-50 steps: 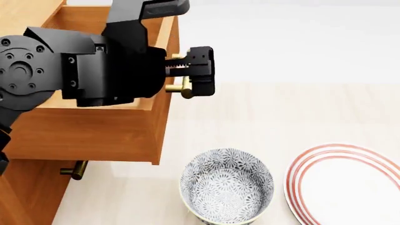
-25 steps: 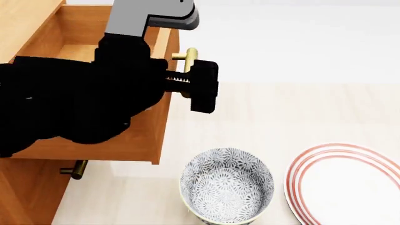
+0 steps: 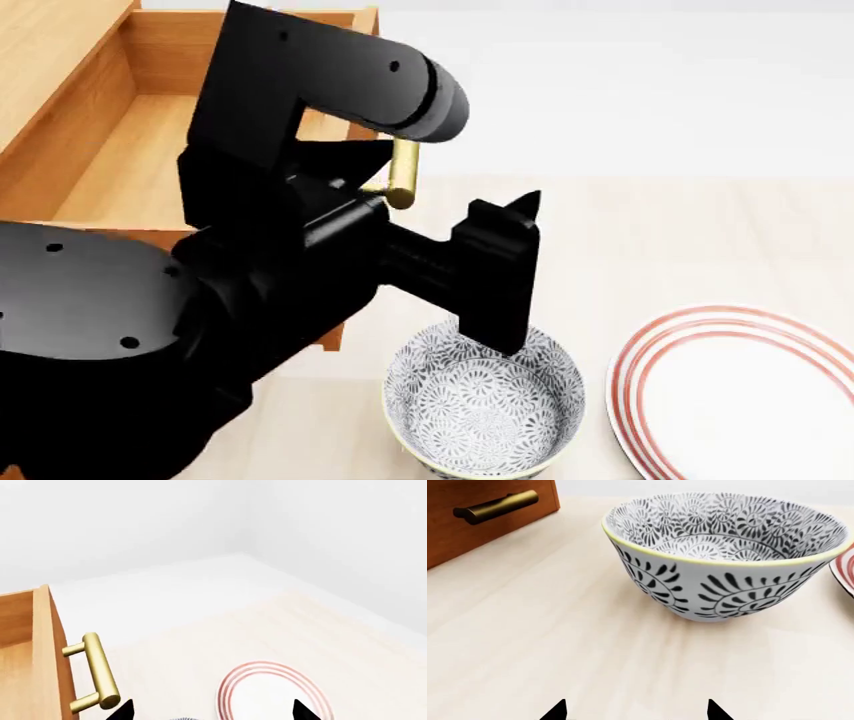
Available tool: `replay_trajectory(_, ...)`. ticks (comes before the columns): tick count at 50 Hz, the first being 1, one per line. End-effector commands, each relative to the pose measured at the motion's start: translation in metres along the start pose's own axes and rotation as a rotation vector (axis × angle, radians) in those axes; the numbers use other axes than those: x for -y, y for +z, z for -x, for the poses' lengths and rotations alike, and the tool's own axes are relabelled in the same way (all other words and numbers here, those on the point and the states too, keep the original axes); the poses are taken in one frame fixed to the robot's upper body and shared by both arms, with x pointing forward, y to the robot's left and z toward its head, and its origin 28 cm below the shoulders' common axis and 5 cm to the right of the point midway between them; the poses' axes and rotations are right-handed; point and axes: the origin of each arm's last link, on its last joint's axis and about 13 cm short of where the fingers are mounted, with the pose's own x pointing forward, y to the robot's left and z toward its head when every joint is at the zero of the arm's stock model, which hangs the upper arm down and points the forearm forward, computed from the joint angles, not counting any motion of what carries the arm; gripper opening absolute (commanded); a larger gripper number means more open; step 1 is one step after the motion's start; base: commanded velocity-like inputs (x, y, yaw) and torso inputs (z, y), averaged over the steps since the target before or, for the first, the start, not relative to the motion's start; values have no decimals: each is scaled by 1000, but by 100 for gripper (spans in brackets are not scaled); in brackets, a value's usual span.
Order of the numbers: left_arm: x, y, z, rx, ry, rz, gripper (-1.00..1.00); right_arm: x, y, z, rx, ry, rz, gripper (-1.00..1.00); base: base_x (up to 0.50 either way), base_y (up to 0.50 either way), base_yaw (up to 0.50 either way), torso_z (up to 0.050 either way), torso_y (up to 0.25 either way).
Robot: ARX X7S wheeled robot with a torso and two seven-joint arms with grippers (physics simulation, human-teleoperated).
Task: Open the top drawer of the cabinet.
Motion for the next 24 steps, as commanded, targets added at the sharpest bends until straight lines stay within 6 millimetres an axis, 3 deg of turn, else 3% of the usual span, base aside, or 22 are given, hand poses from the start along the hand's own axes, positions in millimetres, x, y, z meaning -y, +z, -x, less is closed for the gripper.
replay_trajectory(1,6,-24,26,80,-5,-91,100,0,-1,0,-4,2,0,100,0,0,0,0,0)
replay_trajectory(12,6,-65,49,317,129,-293,100,-1,-2,-1,-12,8,-1,100,0,0,0,0,0)
replay_trajectory(15,10,-80,57,344,89,-298,100,-1,-2,0,-12,9,-1,100,0,0,0,0,0)
replay_trajectory(24,12,-116,74,627,231,-502,100,0,-8,-5,-17,12,-5,100,0,0,0,0,0)
